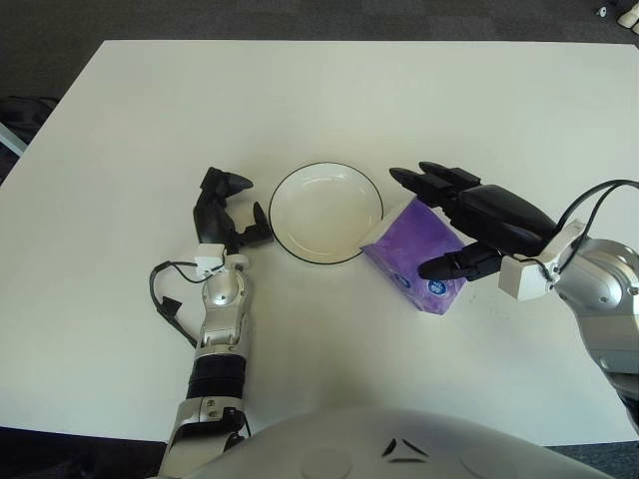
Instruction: Put the tissue paper into the plate.
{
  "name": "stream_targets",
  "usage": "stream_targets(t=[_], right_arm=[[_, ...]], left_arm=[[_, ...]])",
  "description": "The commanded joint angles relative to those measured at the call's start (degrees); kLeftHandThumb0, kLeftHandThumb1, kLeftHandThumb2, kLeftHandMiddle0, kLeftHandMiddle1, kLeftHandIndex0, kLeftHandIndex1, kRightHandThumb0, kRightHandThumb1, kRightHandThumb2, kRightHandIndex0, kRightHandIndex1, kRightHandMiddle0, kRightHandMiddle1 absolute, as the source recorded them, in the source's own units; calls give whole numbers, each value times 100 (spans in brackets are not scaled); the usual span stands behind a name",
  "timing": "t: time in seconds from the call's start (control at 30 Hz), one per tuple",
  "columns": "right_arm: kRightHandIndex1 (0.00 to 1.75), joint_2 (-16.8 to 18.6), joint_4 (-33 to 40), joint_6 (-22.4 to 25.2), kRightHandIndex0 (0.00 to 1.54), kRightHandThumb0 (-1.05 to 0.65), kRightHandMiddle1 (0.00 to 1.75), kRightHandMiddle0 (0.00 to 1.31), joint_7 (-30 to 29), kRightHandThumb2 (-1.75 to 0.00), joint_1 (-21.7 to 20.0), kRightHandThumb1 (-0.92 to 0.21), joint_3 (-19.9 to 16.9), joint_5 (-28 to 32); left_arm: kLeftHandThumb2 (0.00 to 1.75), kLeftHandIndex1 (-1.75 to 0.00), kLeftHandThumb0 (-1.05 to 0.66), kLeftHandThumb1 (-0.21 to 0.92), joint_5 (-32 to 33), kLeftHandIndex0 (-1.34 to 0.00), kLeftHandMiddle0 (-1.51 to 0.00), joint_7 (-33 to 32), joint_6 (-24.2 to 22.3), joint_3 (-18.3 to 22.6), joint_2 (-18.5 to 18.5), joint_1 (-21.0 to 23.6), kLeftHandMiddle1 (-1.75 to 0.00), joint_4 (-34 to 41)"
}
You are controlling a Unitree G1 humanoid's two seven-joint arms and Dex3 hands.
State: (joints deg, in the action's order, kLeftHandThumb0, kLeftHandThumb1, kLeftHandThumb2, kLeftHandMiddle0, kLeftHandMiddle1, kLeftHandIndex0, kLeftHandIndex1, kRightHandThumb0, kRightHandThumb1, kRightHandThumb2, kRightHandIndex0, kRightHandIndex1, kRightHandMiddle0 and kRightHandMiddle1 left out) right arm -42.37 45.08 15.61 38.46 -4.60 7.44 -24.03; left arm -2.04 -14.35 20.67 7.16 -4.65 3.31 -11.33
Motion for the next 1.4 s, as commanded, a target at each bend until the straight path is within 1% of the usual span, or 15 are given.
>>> stream_targets(t=[0.0, 0.13, 0.27, 0.37, 0.43, 0.57, 0.73, 0.87, 0.9, 0.97, 1.03, 1.17, 1.3, 1.37], right_arm=[[0, -5, 145, 205, 0, -105, 0, 0, 219, -35, 44, -85, 101, -54], [0, -3, 166, 301, 0, -105, 0, 0, 365, -34, 3, -84, 230, -84], [0, 85, 209, 315, 0, -105, 0, 0, 371, -33, 8, -84, 367, -133], [0, 142, 294, 331, 0, -105, 0, 0, 349, -33, 89, -85, 450, -191], [0, 162, 331, 345, 0, -105, 0, 0, 358, -33, 110, -86, 463, -214], [0, 208, 527, 303, 0, -105, 0, 0, 317, -32, 298, -89, 444, -261], [0, 306, 693, 319, 0, -105, 0, 0, 301, -36, 400, -92, 412, -247], [0, 371, 845, 482, 0, -105, 0, 0, 408, -41, 434, -92, 375, -156], [0, 343, 901, 592, 0, -105, 0, 0, 526, -44, 420, -92, 353, -63], [0, 287, 976, 756, 0, -105, 0, 0, 710, -48, 391, -92, 326, 85], [0, 259, 1002, 860, 0, -105, 0, 0, 815, -51, 355, -92, 339, 136], [0, 261, 1001, 953, 0, -105, 0, 0, 855, -53, 312, -92, 436, 77], [0, 276, 1012, 1001, 0, -105, 0, 0, 824, -54, 323, -92, 466, 8], [0, 329, 1002, 951, 0, -105, 0, 0, 671, -53, 383, -92, 519, -169]], left_arm=[[167, -174, -1, 1, 23, -63, -81, 12, -255, -44, -135, -518, -175, -426], [164, -175, -1, 4, 19, -61, -79, 17, -221, -42, -125, -519, -175, -440], [165, -172, -1, 3, 0, -63, -80, 2, -212, -35, -112, -505, -175, -450], [165, -171, -1, 2, -2, -64, -81, -1, -195, -32, -109, -497, -175, -457], [166, -171, -1, 2, -2, -65, -81, 0, -199, -30, -104, -492, -175, -452], [166, -172, -1, 2, 1, -65, -80, 27, -184, -35, -86, -487, -175, -450], [166, -173, -1, 2, 48, -64, -80, 76, -173, -42, -97, -481, -175, -439], [166, -174, -1, 2, 70, -63, -80, 86, -175, -52, -117, -479, -175, -418], [167, -174, -1, 2, 55, -63, -81, 73, -164, -64, -126, -486, -175, -401], [162, -174, -1, 6, 39, -59, -78, 64, -138, -85, -140, -501, -175, -378], [160, -174, -1, 8, 35, -57, -77, 61, -144, -97, -150, -514, -175, -354], [169, -175, -1, 0, 36, -63, -84, 48, -173, -111, -173, -542, -175, -309], [172, -174, -1, -3, 48, -65, -87, 44, -148, -122, -199, -560, -175, -294], [173, -174, -1, -4, 106, -66, -87, 75, -104, -112, -225, -572, -175, -296]])
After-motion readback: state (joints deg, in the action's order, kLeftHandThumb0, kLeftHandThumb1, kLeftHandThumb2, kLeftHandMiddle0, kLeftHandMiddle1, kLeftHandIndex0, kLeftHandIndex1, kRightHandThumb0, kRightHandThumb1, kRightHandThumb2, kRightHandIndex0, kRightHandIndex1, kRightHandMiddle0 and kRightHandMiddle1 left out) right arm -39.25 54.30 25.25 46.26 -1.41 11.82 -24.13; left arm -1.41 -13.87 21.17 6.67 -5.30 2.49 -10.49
